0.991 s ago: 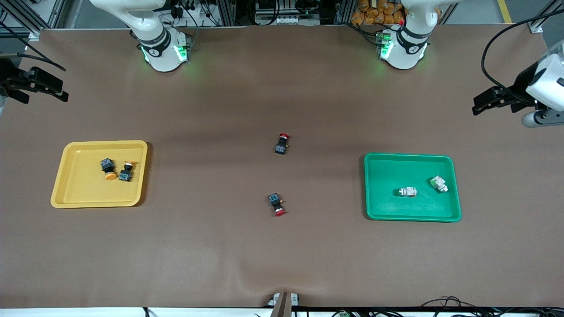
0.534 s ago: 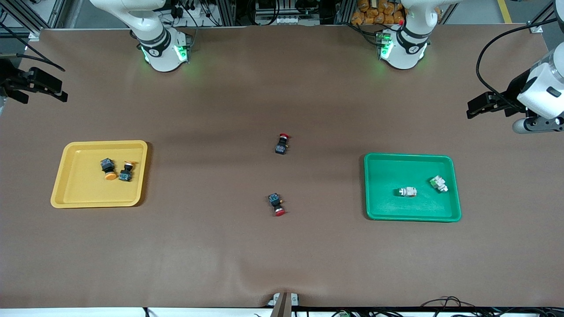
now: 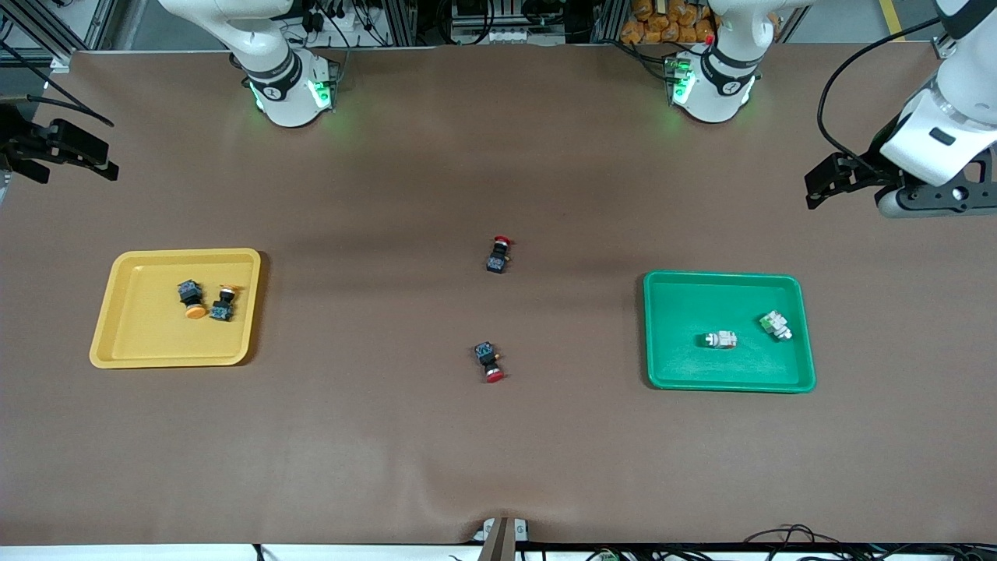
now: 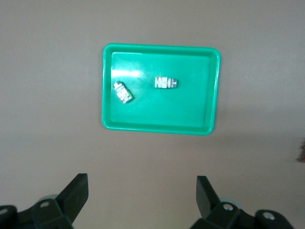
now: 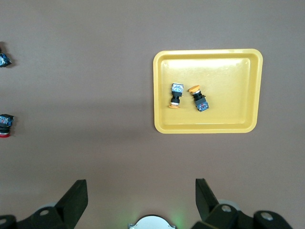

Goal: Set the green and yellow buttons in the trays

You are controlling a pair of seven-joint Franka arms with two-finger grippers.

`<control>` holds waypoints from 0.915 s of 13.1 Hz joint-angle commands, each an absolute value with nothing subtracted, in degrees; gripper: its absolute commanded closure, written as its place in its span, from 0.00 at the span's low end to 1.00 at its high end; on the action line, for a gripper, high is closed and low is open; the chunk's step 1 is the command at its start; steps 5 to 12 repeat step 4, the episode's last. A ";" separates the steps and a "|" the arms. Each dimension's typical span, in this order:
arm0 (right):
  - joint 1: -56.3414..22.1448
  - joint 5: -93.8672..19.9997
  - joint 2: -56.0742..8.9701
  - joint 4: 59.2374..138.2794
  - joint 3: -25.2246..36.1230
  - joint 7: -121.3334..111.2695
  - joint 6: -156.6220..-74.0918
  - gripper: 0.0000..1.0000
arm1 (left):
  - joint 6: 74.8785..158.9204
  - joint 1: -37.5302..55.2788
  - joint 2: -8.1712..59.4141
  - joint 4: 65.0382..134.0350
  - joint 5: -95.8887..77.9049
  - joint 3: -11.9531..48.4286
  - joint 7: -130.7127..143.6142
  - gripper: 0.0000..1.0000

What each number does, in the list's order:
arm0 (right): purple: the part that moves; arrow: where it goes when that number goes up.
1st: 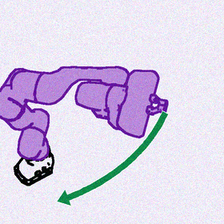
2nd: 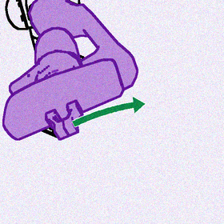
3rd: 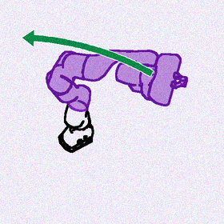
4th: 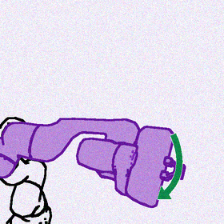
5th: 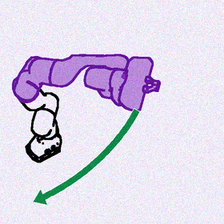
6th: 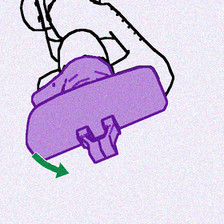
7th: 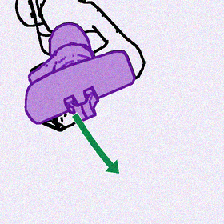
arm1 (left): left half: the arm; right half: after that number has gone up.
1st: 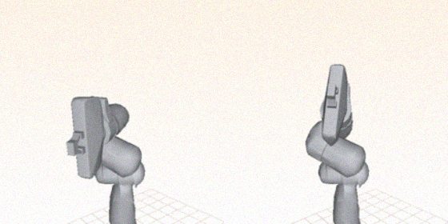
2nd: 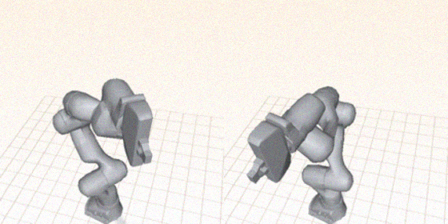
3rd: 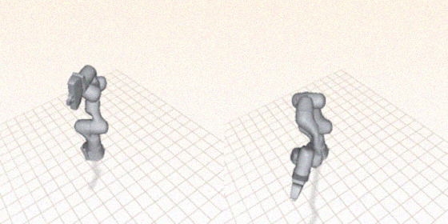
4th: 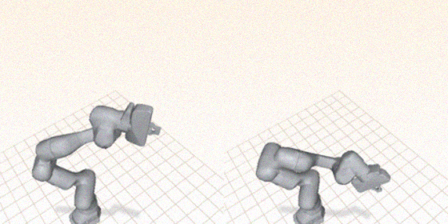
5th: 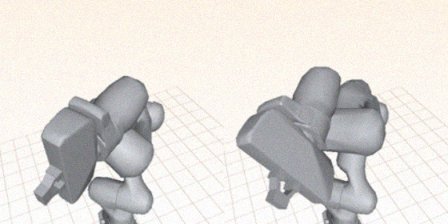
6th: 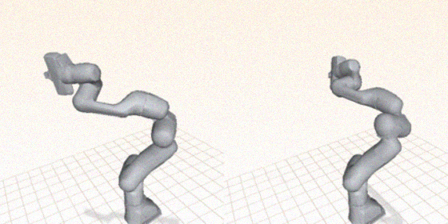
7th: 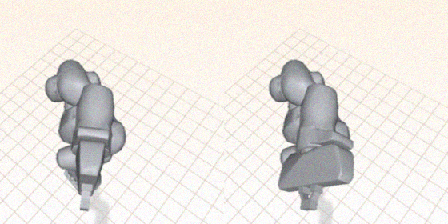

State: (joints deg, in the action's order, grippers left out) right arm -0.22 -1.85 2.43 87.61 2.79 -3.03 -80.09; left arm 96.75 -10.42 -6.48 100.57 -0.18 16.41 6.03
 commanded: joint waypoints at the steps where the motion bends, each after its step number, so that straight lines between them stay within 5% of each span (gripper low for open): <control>1: 1.05 -3.08 1.58 86.92 2.90 -3.08 -79.37 0.00 | 94.06 -10.99 -5.46 96.17 -0.97 16.26 4.22 0.00; 12: 0.80 -3.69 1.58 86.75 2.90 -3.25 -78.66 0.00 | 92.02 -10.90 -4.57 94.13 -0.70 16.26 4.39 0.00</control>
